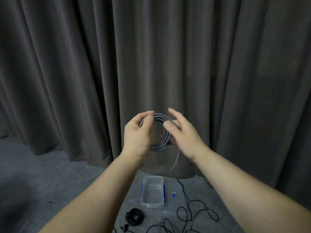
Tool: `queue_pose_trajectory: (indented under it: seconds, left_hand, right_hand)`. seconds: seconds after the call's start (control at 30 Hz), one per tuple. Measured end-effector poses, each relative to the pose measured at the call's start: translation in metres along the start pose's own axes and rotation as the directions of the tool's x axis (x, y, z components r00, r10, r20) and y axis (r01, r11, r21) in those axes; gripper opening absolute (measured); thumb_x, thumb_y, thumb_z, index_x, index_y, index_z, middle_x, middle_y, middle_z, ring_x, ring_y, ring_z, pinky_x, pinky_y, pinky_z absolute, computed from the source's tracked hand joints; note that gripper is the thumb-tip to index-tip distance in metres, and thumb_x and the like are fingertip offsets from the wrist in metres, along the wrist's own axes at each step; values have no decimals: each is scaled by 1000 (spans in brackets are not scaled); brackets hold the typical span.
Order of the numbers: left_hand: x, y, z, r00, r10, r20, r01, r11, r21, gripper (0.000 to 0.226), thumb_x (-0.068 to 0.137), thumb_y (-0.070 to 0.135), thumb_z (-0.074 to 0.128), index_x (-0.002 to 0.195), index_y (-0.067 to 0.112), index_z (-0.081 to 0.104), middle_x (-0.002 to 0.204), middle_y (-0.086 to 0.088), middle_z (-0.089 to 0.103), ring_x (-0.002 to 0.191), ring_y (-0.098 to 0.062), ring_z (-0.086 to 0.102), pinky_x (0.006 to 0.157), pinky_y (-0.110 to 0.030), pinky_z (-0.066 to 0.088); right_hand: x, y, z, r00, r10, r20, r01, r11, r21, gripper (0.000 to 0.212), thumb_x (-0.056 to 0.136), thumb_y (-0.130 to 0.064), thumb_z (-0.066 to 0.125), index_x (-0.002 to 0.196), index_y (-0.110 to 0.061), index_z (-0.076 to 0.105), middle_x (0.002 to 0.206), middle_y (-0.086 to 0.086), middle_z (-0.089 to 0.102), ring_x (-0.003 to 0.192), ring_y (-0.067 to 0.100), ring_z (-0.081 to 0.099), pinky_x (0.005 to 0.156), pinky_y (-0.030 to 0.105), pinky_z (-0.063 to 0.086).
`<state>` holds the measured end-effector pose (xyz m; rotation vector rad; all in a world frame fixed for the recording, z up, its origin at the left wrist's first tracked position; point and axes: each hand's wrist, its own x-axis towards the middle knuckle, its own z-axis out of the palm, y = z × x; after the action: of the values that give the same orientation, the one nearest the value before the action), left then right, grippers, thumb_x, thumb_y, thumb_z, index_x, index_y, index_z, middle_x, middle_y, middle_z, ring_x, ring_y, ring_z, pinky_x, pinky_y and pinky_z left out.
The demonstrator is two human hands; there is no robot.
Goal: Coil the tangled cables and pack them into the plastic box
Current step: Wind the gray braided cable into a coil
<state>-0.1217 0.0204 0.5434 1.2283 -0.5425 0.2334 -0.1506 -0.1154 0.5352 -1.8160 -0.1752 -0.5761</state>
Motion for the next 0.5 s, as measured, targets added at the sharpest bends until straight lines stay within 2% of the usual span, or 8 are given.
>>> queue_pose_trajectory:
  seconds: [0.07, 0.13, 0.17, 0.23, 0.3, 0.37, 0.5]
  left_hand:
    - [1, -3, -2, 1000, 0, -6, 0, 1000, 21, 23, 82, 32, 56, 97, 18, 67, 47, 14, 45, 43, -3, 36, 45, -17, 30]
    - [1, -5, 0, 1000, -5, -10, 6, 999, 46, 27, 81, 34, 56, 99, 17, 68, 49, 15, 47, 44, -1, 40, 48, -17, 31]
    - [0, -5, 2, 1000, -5, -14, 5, 998, 60, 28, 81, 34, 56, 99, 17, 68, 50, 16, 49, 45, 0, 43, 51, -18, 32]
    - [0, -5, 5, 1000, 1, -23, 1, 998, 70, 28, 82, 35, 55, 99, 18, 68, 51, 16, 51, 47, 0, 45, 53, -19, 33]
    - [-2, -1, 5, 1000, 4, -23, -2, 997, 72, 24, 86, 31, 56, 101, 17, 67, 51, 16, 51, 47, 0, 45, 54, -20, 33]
    - [-2, 5, 3, 1000, -3, 9, 3, 999, 49, 15, 96, 22, 55, 104, 16, 66, 50, 15, 47, 44, -1, 39, 49, -18, 32]
    - [-6, 12, 2, 994, -14, 107, 13, 1000, 9, 21, 101, 13, 46, 107, 20, 64, 54, 13, 45, 47, -6, 31, 46, -18, 31]
  right_hand:
    - [-9, -1, -3, 991, -21, 133, 40, 989, -140, 99, 66, -49, 76, 148, -40, 22, 131, -11, 55, 118, 4, 54, 107, 36, 42]
    - [-16, -2, -3, 979, -24, 203, 81, 958, -277, 118, 62, -41, 85, 151, -41, 6, 149, -11, 36, 136, 1, 35, 114, 27, 30]
    - [-16, -1, -1, 974, -26, 223, 95, 947, -307, 126, 59, -43, 86, 151, -42, 0, 153, -11, 28, 139, 1, 28, 115, 26, 27]
    - [-13, 1, 2, 971, -26, 238, 113, 926, -361, 133, 53, -50, 85, 149, -44, -6, 155, -10, 22, 140, 4, 28, 114, 28, 28]
    - [-11, 3, 4, 974, -39, 221, 125, 913, -389, 131, 54, -49, 87, 151, -41, -3, 151, -7, 27, 136, 9, 35, 112, 32, 34]
    - [-10, 3, 5, 980, -74, 185, 134, 932, -336, 126, 52, -49, 87, 151, -40, 8, 146, -7, 34, 131, 10, 42, 109, 35, 38]
    - [-7, 2, 6, 986, -90, 142, 120, 968, -220, 118, 47, -50, 86, 147, -39, 24, 143, -11, 43, 127, 8, 47, 107, 37, 41]
